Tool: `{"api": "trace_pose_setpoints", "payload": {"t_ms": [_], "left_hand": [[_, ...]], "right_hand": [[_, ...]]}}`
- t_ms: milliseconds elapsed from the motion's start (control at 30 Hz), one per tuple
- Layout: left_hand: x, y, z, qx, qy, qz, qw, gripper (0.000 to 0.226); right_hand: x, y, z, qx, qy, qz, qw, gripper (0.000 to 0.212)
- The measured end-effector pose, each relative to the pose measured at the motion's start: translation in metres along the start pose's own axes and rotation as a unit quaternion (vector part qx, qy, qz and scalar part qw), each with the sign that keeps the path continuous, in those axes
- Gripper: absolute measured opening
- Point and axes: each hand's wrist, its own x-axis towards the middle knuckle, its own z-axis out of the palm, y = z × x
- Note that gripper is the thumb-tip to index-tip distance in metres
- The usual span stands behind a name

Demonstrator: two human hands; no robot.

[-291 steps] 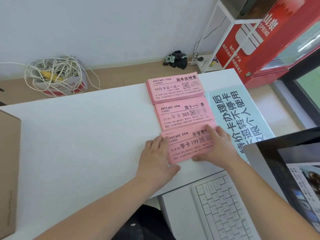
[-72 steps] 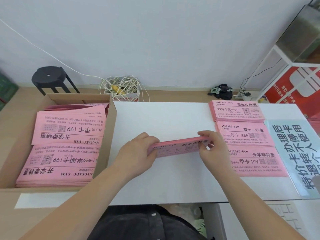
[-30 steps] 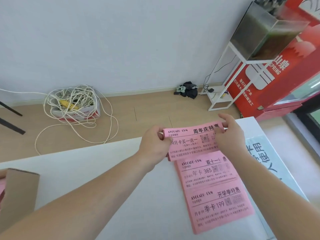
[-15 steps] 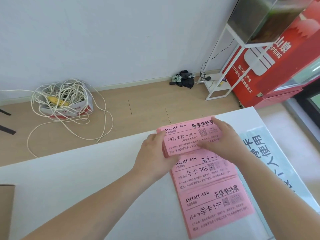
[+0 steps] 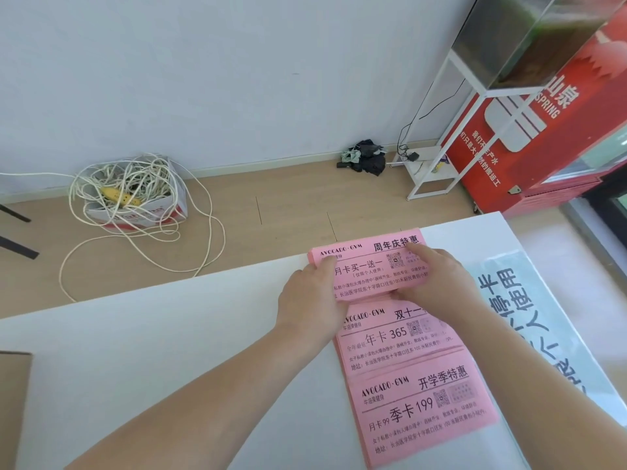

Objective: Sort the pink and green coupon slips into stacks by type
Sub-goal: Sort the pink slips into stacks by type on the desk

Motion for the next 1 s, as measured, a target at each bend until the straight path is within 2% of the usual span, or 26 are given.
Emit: {"api": "trace_pose_setpoints", "payload": {"t_ms": [200,333,433,467,600,800,900,1000], "left_hand": [[0.004,-0.002,0.0,0.013,0.001,0.01,1.0,0.04],[0.001,-0.006,-0.003,-0.022,-0.017,0.001,1.0,0.041],[-0.011,-0.011,-0.016,-0.07,-0.04,-0.005,0.997,0.063],[-0.018,-0.012,-0.025,-0.08,-0.044,-0.005,0.996,0.064],[-0.059,-0.025,-0.068,-0.146,-0.053,-0.011,0.988,0.049],[-0.171,-0.069,-0.145,-0.204,-0.062,-0.03,0.977,0.033],[-0.234,-0.106,-0.186,-0.246,-0.025,-0.054,0.967,0.027],[-0.277,-0.157,-0.21,-0.253,0.051,-0.093,0.962,0.023]], "right_hand": [[-0.003,0.001,0.005,-0.006,0.025,0.002,1.0,0.089],[-0.004,-0.003,0.002,0.015,-0.003,0.011,1.0,0.089],[-0.012,-0.014,-0.006,-0.028,-0.037,0.023,0.999,0.091],[-0.016,-0.022,-0.01,-0.052,-0.036,0.021,0.998,0.089],[-0.051,-0.074,-0.011,-0.091,-0.016,-0.059,0.994,0.073],[-0.14,-0.169,0.035,0.087,-0.094,-0.168,0.977,0.037],[-0.19,-0.225,0.064,0.152,-0.155,-0.217,0.952,0.027],[-0.236,-0.278,0.1,0.188,-0.186,-0.25,0.931,0.022]]}}
